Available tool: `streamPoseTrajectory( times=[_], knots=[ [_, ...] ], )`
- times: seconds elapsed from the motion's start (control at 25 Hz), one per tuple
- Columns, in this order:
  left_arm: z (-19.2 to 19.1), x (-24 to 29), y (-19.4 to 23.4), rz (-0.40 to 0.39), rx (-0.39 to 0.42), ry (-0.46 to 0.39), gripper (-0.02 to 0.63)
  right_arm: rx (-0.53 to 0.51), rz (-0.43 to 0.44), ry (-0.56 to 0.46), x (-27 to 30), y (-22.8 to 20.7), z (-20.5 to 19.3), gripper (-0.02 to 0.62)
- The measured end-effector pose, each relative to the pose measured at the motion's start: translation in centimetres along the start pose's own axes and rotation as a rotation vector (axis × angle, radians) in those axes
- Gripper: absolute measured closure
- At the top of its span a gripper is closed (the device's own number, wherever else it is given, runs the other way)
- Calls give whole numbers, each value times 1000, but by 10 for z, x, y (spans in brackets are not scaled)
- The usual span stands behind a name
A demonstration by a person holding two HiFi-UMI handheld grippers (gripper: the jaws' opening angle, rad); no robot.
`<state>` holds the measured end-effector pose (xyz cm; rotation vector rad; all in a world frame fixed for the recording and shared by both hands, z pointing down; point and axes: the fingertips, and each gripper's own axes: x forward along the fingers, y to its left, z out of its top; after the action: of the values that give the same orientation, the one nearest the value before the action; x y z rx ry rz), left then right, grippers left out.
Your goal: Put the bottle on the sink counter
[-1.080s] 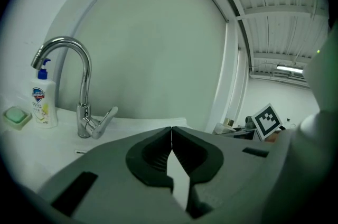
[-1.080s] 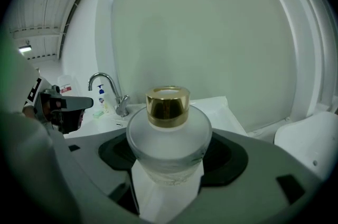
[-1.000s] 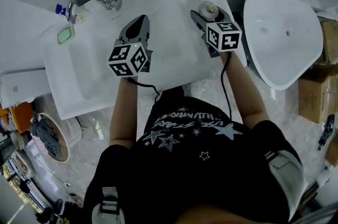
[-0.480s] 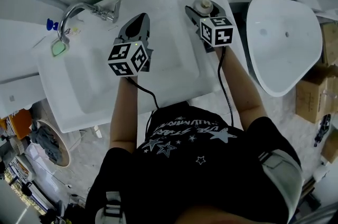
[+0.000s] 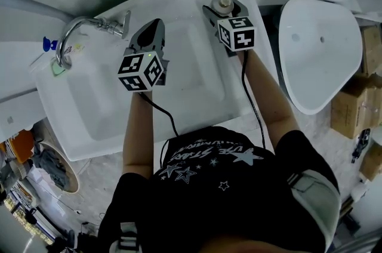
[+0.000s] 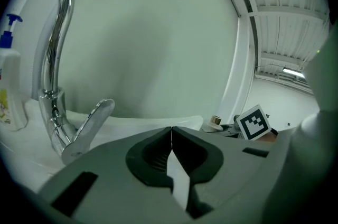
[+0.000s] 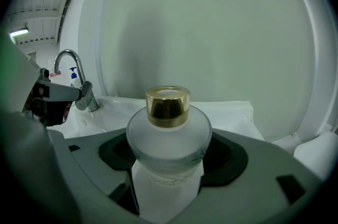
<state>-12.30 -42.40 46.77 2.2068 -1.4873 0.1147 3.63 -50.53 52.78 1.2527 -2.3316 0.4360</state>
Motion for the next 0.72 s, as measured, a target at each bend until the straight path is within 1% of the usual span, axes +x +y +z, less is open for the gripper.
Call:
streamPoseTrajectory(
  times=[0.4,0.72],
  knots=[
    [-11,8,7,2,-29,24,597,-54,-6,37,30,-3,-3,276],
    [-14,9,10,5,-39,28,597,-46,-11,44,42,-5,-6,276]
  ],
)
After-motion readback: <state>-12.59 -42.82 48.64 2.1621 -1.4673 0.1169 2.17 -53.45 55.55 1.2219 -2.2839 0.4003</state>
